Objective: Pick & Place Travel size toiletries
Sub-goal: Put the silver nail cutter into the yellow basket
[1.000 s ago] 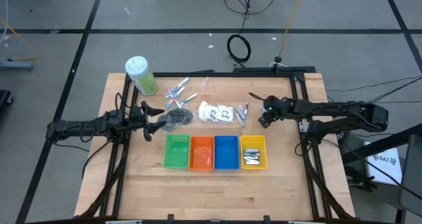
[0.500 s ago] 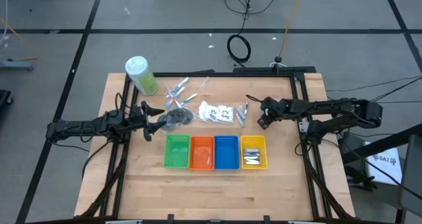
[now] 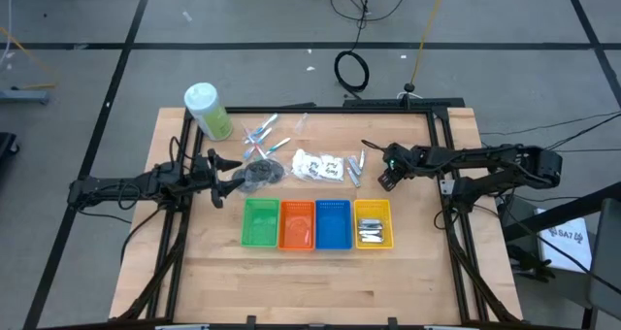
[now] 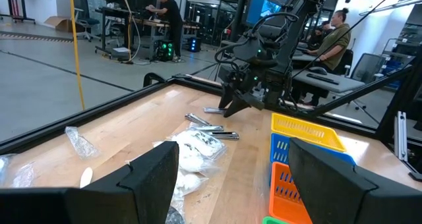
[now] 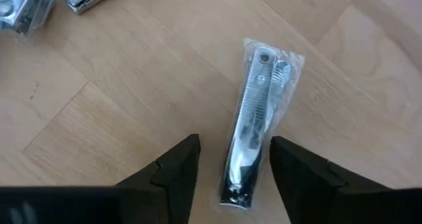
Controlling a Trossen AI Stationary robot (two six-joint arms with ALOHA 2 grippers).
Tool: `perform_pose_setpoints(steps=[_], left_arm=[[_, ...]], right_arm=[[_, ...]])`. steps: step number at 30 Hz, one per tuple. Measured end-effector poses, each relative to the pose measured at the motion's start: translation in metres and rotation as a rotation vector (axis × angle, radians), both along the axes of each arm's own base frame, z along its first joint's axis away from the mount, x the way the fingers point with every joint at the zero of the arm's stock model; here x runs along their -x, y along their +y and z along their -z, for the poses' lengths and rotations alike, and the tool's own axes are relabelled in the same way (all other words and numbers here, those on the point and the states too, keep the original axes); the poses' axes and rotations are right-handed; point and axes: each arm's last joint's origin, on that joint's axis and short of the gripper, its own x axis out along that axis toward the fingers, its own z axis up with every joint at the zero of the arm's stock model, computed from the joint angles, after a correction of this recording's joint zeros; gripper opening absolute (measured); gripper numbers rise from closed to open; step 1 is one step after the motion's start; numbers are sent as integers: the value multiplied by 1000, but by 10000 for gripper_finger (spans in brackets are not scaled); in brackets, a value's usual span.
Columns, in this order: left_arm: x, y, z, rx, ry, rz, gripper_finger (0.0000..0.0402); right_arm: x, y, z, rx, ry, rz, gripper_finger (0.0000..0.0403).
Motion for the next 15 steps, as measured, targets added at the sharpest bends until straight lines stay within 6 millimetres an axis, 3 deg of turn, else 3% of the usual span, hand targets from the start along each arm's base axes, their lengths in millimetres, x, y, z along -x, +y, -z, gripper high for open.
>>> perform_pose_setpoints(steps=[15], left_arm=[[0, 0, 0, 0, 0, 0, 280]], right_arm=[[-1, 0, 0, 15, 11, -61, 53]])
